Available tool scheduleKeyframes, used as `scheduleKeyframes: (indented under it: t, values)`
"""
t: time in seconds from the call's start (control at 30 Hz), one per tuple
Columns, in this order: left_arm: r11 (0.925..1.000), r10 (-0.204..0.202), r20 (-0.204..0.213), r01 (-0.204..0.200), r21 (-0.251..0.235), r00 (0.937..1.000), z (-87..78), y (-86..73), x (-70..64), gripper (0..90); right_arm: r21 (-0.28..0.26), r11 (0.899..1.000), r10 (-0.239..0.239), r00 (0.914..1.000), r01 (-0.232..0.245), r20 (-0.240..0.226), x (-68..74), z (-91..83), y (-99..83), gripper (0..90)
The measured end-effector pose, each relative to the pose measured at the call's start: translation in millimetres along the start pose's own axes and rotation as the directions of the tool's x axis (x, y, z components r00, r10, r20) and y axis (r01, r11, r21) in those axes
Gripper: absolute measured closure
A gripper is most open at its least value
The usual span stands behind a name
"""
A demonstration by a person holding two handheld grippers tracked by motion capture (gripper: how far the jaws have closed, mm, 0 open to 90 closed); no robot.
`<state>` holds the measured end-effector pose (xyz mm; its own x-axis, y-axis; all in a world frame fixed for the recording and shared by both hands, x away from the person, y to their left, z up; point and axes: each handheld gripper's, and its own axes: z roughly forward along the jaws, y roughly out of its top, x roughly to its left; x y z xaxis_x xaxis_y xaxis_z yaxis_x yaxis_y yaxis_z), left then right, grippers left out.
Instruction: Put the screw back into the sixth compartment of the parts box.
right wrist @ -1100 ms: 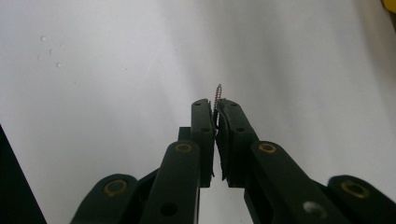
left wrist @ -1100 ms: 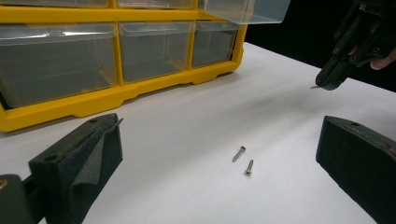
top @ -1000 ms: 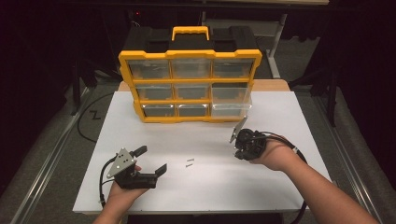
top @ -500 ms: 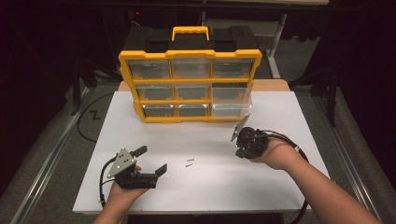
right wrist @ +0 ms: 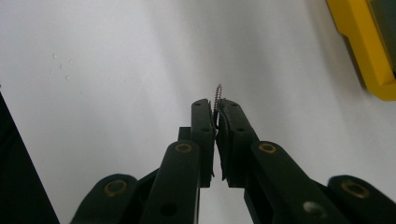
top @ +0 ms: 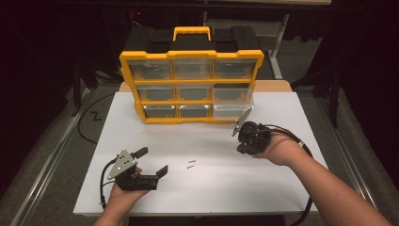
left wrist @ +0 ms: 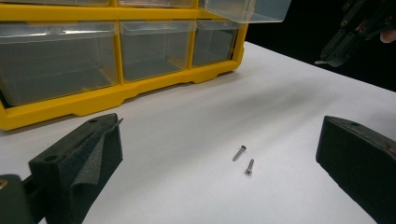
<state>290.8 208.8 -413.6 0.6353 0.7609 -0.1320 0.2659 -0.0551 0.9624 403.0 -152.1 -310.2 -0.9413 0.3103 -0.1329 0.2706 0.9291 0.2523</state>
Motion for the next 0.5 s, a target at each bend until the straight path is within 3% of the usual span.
scheduleKeyframes:
  t: [0.5]
  values:
    - [1.0, -0.005, 0.002, 0.005, -0.005, 1.0, -0.1, 0.0, -0.1, 1.1, -0.032, 0.999, 0.016, 0.9998, -0.015, 0.015, -8.7, -31.5, 9.8, 87.3]
